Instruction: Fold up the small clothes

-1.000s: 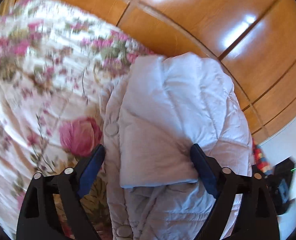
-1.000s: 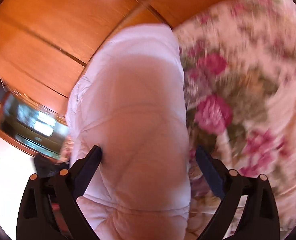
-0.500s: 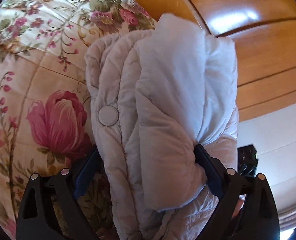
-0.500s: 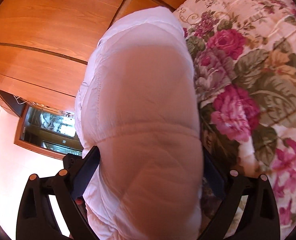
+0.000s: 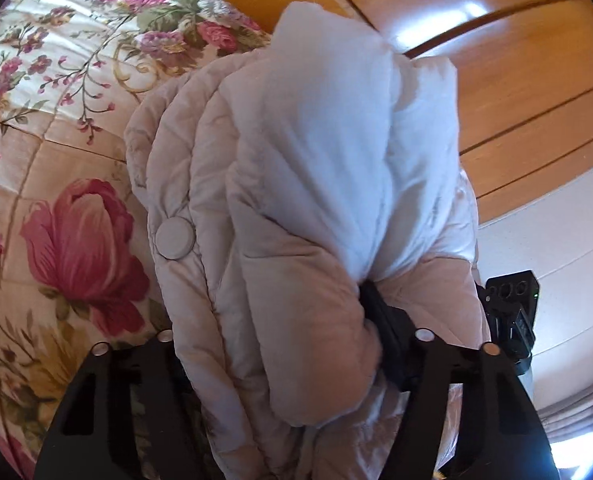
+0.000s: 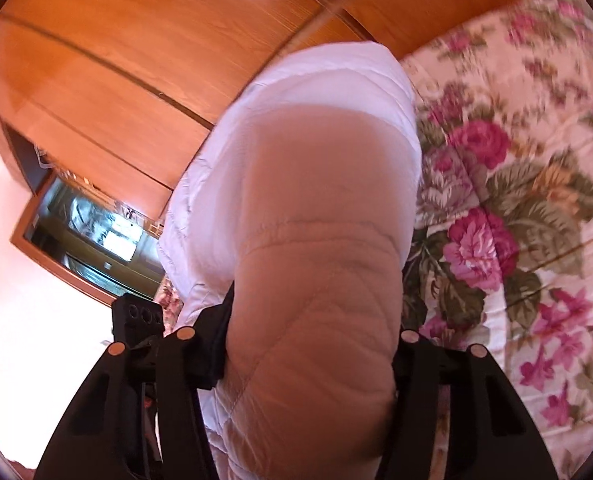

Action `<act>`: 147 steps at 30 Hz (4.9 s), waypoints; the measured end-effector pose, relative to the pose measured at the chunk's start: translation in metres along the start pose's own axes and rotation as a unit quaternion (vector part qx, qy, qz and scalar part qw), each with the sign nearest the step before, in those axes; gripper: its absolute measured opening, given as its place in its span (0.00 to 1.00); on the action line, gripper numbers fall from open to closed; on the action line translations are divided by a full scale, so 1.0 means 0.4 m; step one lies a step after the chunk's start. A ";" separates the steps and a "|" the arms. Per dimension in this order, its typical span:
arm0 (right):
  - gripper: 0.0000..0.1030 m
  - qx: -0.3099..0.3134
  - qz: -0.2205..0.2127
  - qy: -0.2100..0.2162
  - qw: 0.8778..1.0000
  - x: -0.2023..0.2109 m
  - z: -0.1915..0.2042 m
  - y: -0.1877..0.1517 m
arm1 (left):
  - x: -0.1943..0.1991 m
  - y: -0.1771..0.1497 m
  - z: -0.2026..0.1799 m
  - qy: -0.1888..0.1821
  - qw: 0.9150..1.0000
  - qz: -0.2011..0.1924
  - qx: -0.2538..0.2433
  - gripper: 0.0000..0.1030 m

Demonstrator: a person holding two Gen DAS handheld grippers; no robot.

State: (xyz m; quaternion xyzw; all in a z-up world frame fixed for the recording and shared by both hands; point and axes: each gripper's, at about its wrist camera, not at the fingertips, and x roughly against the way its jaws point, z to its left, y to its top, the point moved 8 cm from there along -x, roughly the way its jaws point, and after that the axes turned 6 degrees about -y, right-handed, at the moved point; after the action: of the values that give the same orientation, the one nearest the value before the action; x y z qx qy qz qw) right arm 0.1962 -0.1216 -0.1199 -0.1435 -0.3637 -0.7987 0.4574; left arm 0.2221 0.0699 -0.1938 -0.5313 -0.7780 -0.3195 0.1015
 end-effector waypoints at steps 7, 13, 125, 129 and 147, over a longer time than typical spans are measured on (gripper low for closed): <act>0.50 0.090 -0.059 -0.044 0.993 0.090 0.026 -0.017 | -0.043 -0.036 -0.089 0.004 0.999 -0.014 -0.035 0.51; 0.48 0.155 -0.101 -0.087 0.979 0.122 0.008 0.019 | -0.098 -0.012 -0.151 0.004 0.998 -0.010 -0.060 0.46; 0.98 0.191 -0.172 -0.349 0.901 0.394 -0.015 -0.152 | 0.116 -0.282 -0.336 0.344 0.901 -0.170 -0.205 0.97; 0.98 0.192 -0.169 -0.348 0.902 0.392 -0.015 -0.153 | 0.112 -0.284 -0.336 0.340 0.902 -0.167 -0.205 0.97; 0.98 0.191 -0.164 -0.348 0.903 0.385 -0.021 -0.156 | 0.114 -0.285 -0.336 0.338 0.904 -0.165 -0.203 0.97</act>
State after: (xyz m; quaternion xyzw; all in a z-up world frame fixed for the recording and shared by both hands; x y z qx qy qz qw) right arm 0.0618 -0.2043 -0.0674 -0.2607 -0.6637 -0.6768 0.1831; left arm 0.0772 -0.0031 -0.1114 -0.2640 -0.6920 -0.6432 0.1943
